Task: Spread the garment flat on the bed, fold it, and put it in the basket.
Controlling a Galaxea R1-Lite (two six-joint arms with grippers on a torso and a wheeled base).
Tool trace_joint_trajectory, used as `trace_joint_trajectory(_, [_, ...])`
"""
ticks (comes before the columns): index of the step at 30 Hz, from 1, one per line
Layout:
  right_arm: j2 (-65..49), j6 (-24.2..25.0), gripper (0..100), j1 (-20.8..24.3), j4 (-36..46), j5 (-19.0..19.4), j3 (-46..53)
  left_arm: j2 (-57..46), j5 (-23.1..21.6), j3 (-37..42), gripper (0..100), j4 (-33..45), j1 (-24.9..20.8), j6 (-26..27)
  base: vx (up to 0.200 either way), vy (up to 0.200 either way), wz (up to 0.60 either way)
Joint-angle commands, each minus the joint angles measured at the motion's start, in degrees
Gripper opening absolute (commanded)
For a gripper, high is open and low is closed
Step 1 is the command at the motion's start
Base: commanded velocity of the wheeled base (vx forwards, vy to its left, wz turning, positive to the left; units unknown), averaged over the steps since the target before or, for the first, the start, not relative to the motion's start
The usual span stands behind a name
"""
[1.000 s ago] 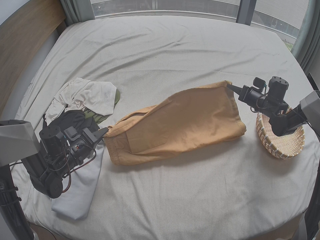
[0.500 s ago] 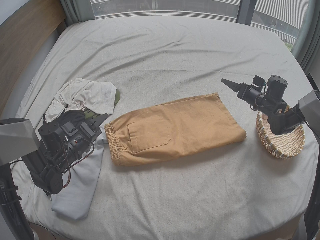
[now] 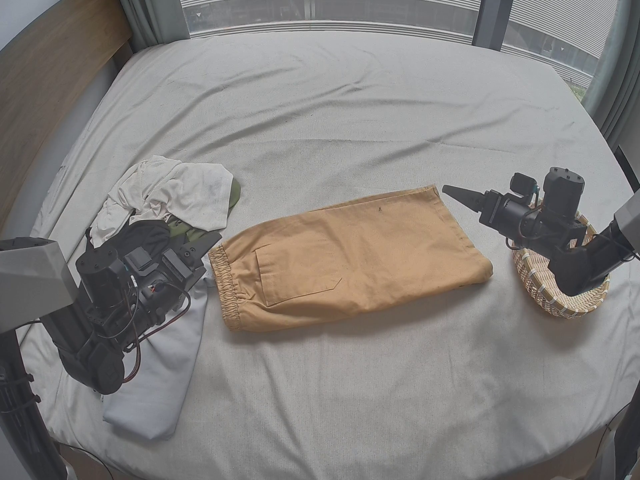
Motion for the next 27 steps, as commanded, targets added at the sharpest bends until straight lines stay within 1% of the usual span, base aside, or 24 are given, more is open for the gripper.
trace_joint_trajectory(1, [-8.0,3.2,100,-0.4,-0.2,0.1,7.7,-4.8,-1.5,3.8,100,0.0,-1.9,0.3,0.0,0.0,0.0])
trace_joint_trajectory(3, [-9.1,5.0,100,-0.4,-0.8,0.0,10.5,-5.2,-1.5,4.9,100,-0.1,-2.4,1.4,0.0,0.0,0.0])
trace_joint_trajectory(6, [-9.2,5.1,100,-0.5,-2.4,-0.2,13.2,-4.9,-1.5,5.9,100,-0.1,-2.4,4.4,0.0,0.0,0.0])
trace_joint_trajectory(7, [-9.1,5.2,100,-0.5,-3.9,-0.4,14.7,-4.6,-1.5,6.7,100,-0.1,-2.4,7.2,0.0,0.0,0.0])
trace_joint_trajectory(9, [-8.8,5.3,100,-0.8,-5.8,-0.8,16.9,-4.5,-1.7,7.3,100,-0.1,-2.5,10.8,0.0,0.0,0.0])
trace_joint_trajectory(12, [-8.1,5.5,100,-1.1,-8.5,-0.7,20.1,-4.8,-1.7,7.8,100,-0.1,-3.2,11.5,0.0,0.0,0.0])
trace_joint_trajectory(16, [-4.1,5.5,100,-1.6,-12.8,-1.0,20.5,-4.5,-1.7,7.8,100,-0.1,-3.5,11.5,0.0,0.0,0.0])
trace_joint_trajectory(27, [0.1,7.7,100,-2.1,-13.3,-0.7,21.3,-3.5,-1.7,7.8,100,-0.1,-3.7,11.8,0.0,0.0,0.0])
